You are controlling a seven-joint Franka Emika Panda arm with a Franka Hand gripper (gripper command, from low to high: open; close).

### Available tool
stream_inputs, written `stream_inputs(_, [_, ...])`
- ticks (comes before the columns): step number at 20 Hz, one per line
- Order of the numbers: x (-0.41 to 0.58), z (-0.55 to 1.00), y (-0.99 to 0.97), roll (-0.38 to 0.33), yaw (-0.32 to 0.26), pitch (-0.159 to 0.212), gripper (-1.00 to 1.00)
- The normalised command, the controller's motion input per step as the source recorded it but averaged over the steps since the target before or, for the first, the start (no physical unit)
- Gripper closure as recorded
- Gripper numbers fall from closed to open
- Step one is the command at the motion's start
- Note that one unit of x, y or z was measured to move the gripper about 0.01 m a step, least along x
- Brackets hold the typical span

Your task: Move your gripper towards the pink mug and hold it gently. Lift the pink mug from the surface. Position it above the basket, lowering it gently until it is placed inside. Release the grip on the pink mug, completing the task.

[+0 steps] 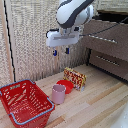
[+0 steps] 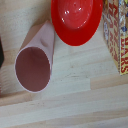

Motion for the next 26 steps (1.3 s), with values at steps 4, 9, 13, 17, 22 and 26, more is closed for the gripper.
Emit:
stream_inputs(4, [-0.495, -0.17, 0.12, -0.018, -0.004, 0.004, -1.0])
stream_inputs(9, [-0.473, -0.15, 0.12, -0.03, 0.0, 0.0, -1.0])
stream_inputs(13, [-0.381, -0.18, 0.12, -0.023, 0.0, 0.004, -1.0])
stream_inputs(17, [-0.318, -0.27, 0.17, -0.046, 0.007, 0.04, -1.0])
stream_inputs(22, [-0.233, -0.31, 0.33, -0.09, 0.035, 0.054, -1.0])
stream_inputs(26, [-0.179, -0.35, 0.39, -0.116, 0.045, 0.051, -1.0])
